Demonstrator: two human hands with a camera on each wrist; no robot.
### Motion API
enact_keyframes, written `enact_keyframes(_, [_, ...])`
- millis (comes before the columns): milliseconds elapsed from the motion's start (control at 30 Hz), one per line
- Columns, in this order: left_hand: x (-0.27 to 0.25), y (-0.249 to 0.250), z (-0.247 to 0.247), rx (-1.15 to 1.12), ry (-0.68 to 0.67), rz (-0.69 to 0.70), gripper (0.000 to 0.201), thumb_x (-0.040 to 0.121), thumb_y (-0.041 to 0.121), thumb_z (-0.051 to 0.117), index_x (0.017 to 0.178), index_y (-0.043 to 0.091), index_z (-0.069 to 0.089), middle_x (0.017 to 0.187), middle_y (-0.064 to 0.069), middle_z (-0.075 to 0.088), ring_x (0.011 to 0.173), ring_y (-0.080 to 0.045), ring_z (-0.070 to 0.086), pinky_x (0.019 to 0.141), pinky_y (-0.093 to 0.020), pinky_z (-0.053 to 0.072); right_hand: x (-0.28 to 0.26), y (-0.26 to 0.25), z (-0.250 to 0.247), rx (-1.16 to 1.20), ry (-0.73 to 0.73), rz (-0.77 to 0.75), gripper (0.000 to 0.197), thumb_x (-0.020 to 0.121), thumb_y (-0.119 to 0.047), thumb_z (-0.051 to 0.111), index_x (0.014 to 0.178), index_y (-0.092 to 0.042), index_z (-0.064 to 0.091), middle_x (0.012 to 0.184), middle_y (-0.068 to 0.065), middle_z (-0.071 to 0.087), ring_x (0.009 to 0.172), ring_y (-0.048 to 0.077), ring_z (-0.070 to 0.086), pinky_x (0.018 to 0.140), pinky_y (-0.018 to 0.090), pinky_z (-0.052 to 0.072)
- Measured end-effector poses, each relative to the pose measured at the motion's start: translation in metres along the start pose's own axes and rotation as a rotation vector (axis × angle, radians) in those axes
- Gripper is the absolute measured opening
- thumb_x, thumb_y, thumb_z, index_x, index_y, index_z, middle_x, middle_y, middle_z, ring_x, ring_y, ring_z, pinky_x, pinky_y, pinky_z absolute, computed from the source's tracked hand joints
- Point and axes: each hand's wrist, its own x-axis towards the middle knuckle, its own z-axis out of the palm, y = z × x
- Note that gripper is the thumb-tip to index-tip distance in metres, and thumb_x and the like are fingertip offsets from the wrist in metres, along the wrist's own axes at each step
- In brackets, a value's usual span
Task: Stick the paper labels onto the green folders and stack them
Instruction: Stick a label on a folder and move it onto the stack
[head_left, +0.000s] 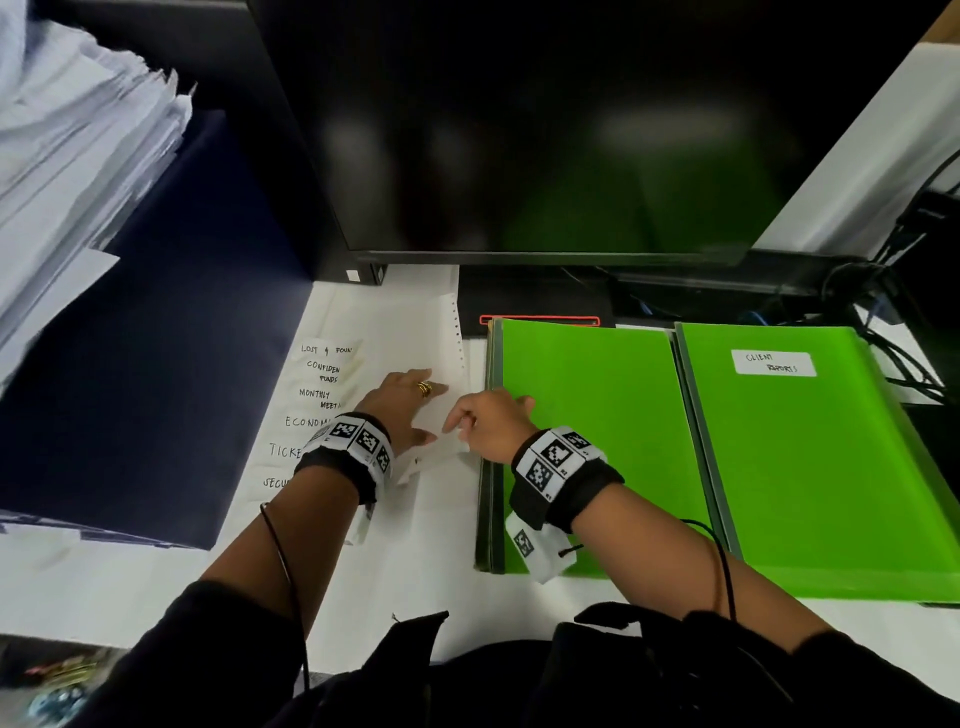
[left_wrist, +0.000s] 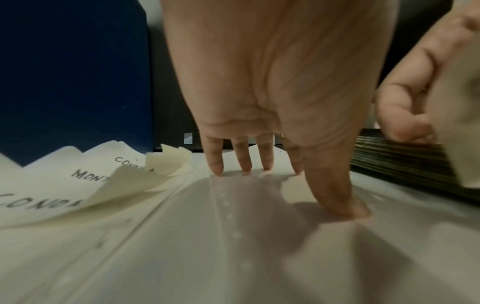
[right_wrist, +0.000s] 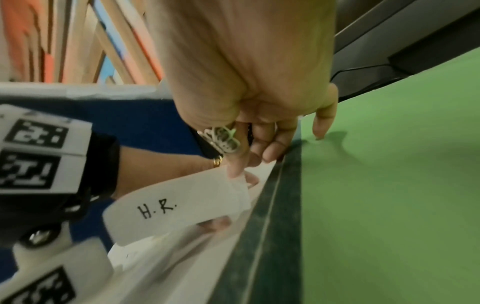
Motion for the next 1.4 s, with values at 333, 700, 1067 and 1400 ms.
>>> enact_keyframes(333, [0.013, 0.037, -0.036, -0.648, 0.472, 0.037, 0.026, 0.094, 0.015, 0.042, 0.107, 0.008, 0.064, 0.106, -0.01, 0.063, 0.094, -0.022, 0.06, 0.087, -0.026, 0.044, 0.012, 0.038, -0.054, 0.323, 0.124, 0.091, 0.019, 0.091, -0.006, 0.054, 0.103, 0.001, 0.066, 0.106, 0.01, 0.065, 0.095, 0.019, 0.057, 0.079, 0.021, 0.04])
enact_keyframes(700, [0.056, 0.113, -0.048, -0.668, 0.347, 0.073, 0.013, 0.086, 0.013, 0.063, 0.087, 0.002, 0.07, 0.075, -0.007, 0.065, 0.065, -0.013, 0.057, 0.071, -0.022, 0.05, 0.013, 0.12, -0.099, 0.351, 0.341, 0.311, 0.022, 0.093, -0.005, 0.05, 0.111, -0.003, 0.063, 0.102, 0.011, 0.062, 0.09, 0.016, 0.052, 0.078, 0.023, 0.039])
enact_keyframes(1067, [0.087, 0.15, -0.043, -0.639, 0.279, -0.102, 0.027, 0.09, 0.024, 0.061, 0.066, 0.014, 0.055, 0.056, 0.005, 0.045, 0.068, -0.017, 0.051, 0.081, -0.03, 0.049, 0.017, 0.145, -0.1, 0.567, 0.553, 0.512, 0.041, 0.081, -0.002, 0.069, 0.119, -0.004, 0.056, 0.07, -0.001, 0.053, 0.08, 0.017, 0.053, 0.099, 0.037, 0.045])
enact_keyframes(1400, [0.086, 0.15, -0.031, -0.624, 0.293, -0.172, 0.026, 0.093, 0.024, 0.058, 0.112, 0.006, 0.059, 0.102, -0.012, 0.068, 0.098, -0.022, 0.064, 0.089, -0.024, 0.042, 0.017, 0.144, -0.085, 0.471, 0.644, 0.567, 0.017, 0.087, -0.014, 0.065, 0.094, 0.0, 0.073, 0.109, 0.011, 0.07, 0.106, 0.022, 0.062, 0.09, 0.019, 0.039])
